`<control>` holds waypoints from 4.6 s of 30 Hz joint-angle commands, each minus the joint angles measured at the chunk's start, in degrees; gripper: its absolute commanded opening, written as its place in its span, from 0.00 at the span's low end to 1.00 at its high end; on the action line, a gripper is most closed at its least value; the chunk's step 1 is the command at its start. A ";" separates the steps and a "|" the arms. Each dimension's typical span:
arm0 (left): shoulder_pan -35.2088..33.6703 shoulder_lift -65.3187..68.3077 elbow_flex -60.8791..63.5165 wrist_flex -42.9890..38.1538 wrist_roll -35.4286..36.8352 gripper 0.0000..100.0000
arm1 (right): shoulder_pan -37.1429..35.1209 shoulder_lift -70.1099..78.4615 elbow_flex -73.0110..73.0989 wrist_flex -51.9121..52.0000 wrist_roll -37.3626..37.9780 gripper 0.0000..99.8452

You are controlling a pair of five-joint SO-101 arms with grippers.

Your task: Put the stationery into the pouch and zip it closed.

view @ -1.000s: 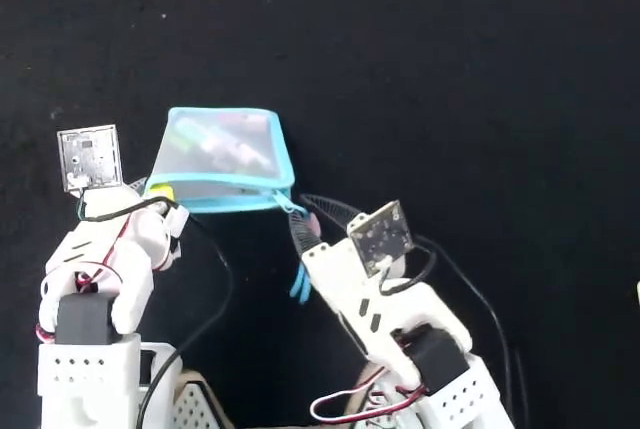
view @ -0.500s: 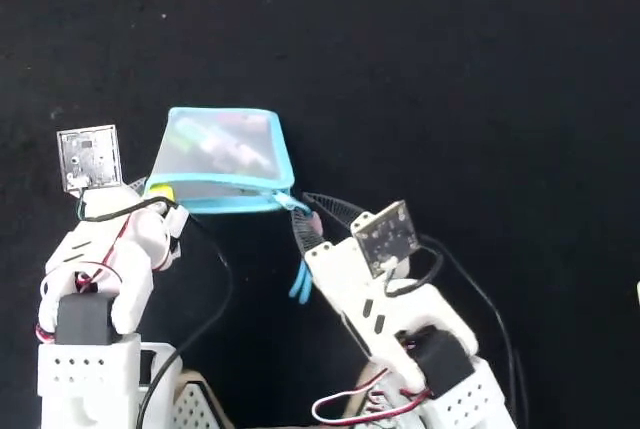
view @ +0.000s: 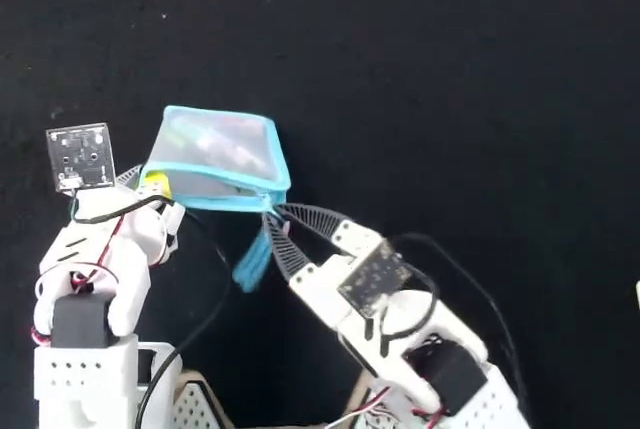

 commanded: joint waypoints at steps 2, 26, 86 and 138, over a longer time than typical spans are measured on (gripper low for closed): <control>0.48 -0.79 -5.14 0.26 -0.18 0.03 | -0.79 11.47 -11.21 -0.26 0.62 0.01; 0.31 -0.79 -4.00 3.25 -0.18 0.03 | -1.41 6.20 5.41 5.36 -7.47 0.20; 0.31 -0.88 -4.00 3.34 -0.26 0.03 | 4.22 5.67 6.55 -0.53 -1.49 0.09; 0.31 -0.88 -4.00 3.43 -0.26 0.03 | 4.48 5.23 4.44 5.89 3.78 0.09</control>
